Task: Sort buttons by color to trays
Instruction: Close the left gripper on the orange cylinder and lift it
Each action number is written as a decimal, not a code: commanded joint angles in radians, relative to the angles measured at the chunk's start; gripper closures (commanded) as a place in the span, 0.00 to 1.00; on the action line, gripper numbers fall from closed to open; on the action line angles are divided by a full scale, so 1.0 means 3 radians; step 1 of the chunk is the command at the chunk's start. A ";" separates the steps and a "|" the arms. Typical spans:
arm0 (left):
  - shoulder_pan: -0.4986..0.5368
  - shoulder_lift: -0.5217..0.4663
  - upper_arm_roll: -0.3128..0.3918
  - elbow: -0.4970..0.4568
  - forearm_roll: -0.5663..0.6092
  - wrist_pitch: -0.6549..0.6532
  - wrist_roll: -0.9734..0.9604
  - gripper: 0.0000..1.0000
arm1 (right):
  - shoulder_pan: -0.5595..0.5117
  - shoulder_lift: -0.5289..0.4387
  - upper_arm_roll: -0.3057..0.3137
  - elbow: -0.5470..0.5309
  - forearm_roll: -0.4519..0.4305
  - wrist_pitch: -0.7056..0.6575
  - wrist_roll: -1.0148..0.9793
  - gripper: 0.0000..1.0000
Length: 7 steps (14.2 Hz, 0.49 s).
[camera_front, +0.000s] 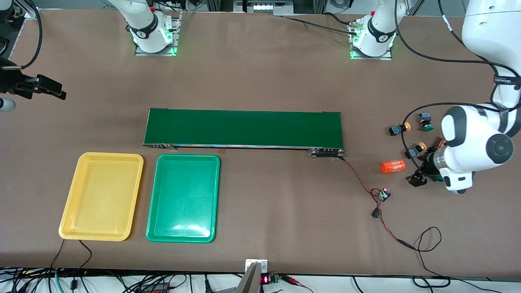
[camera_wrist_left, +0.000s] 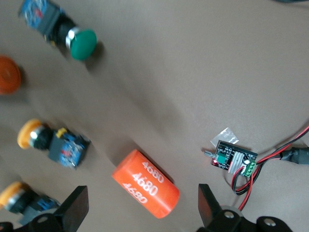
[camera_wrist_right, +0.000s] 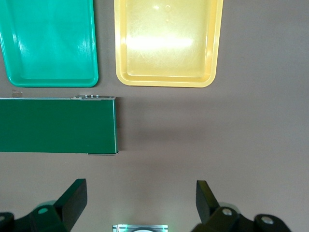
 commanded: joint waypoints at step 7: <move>0.0101 0.0020 0.0016 -0.0527 -0.0077 0.0560 -0.0574 0.00 | -0.0039 -0.0011 0.0015 0.0039 -0.0011 -0.0047 -0.0054 0.00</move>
